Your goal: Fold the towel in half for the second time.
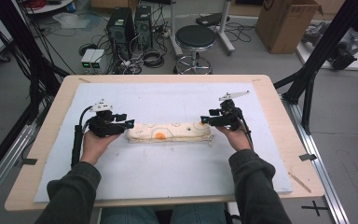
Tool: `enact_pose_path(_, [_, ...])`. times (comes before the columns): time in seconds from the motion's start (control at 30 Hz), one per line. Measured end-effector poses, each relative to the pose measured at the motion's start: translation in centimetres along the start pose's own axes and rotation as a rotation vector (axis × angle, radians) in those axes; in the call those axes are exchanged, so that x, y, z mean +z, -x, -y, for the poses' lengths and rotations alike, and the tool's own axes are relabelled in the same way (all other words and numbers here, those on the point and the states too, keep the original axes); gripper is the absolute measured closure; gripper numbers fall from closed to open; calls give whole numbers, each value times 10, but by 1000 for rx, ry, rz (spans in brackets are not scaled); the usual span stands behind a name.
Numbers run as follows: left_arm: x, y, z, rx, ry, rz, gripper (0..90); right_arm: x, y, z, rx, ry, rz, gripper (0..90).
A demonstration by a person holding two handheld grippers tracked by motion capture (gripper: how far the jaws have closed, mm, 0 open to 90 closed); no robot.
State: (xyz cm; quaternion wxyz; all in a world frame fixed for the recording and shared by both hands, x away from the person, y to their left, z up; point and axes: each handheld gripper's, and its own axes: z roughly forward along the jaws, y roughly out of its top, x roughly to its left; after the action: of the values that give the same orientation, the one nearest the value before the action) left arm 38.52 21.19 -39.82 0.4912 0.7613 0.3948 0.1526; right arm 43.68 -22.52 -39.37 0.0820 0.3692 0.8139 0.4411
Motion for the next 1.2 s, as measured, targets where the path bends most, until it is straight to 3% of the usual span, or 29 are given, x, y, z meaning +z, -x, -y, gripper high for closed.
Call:
enact_pose_path(0.17, [-6, 0, 0, -14, 12, -1, 452, -2, -3, -1, 8, 13, -3, 330])
enact_pose_path(0.53, [-17, 6, 0, 4, 29, 3, 384, -11, -12, -2, 4, 27, -6, 217])
enact_pose_path(1.2, [-29, 9, 7, 31, 18, 18, 348, -16, -18, 4, -13, 41, -3, 188])
